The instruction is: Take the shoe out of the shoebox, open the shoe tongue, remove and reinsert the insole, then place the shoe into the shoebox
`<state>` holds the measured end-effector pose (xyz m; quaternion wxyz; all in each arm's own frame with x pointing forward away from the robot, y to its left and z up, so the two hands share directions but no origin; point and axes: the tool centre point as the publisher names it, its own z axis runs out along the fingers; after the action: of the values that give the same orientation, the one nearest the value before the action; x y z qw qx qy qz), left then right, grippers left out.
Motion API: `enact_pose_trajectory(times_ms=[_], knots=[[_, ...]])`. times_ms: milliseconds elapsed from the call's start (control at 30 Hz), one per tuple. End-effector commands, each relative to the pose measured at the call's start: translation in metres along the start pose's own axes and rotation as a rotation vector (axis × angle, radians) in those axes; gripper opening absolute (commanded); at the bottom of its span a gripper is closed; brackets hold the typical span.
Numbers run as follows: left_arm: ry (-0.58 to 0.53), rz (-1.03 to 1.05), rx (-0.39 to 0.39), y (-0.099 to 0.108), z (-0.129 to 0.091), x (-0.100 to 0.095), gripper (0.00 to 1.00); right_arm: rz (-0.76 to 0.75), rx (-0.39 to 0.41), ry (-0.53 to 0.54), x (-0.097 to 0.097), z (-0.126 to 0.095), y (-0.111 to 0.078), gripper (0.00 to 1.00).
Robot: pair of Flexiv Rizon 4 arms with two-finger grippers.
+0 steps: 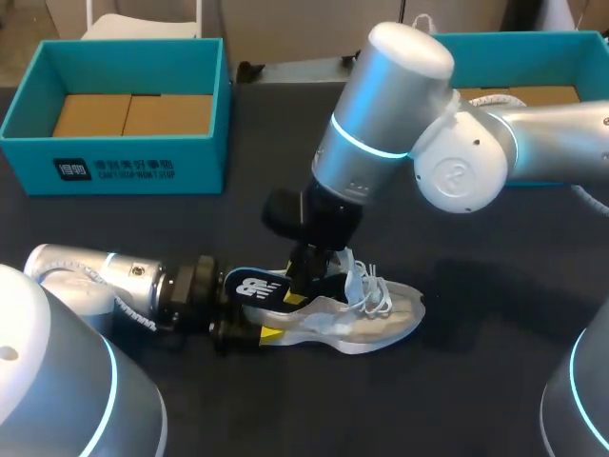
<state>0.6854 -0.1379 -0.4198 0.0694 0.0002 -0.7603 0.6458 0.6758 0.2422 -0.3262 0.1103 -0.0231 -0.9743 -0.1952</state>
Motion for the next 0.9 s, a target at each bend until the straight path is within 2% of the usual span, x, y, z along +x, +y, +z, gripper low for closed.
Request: enact_pose_trajectory(times_ms=[33,100,333,700,733,767,800,900], knots=[[-0.002,0.0,0.0,0.0,0.0,0.0,0.0,0.003,-0.003,0.014,-0.006,0.008,0.001,0.69],[-0.002,0.0,0.0,0.0,0.0,0.0,0.0,0.006,-0.002,0.029,-0.01,0.009,0.001,0.7],[-0.002,0.0,0.0,0.0,0.0,0.0,0.0,-0.006,0.01,0.079,-0.011,0.013,0.003,0.65],[-0.002,0.0,0.0,0.0,0.0,0.0,0.0,-0.003,0.023,0.116,0.0,0.022,0.0,0.42],[-0.002,0.0,0.0,0.0,0.0,0.0,0.0,-0.003,0.024,0.117,0.001,0.022,-0.001,0.37],[-0.002,0.0,0.0,0.0,0.0,0.0,0.0,-0.002,0.024,0.118,0.002,0.022,-0.001,0.27],[-0.002,0.0,0.0,0.0,0.0,0.0,0.0,-0.002,0.025,0.119,0.003,0.022,-0.001,0.0],[-0.002,0.0,0.0,0.0,0.0,0.0,0.0,-0.004,0.016,0.11,0.005,0.018,0.0,0.0]])
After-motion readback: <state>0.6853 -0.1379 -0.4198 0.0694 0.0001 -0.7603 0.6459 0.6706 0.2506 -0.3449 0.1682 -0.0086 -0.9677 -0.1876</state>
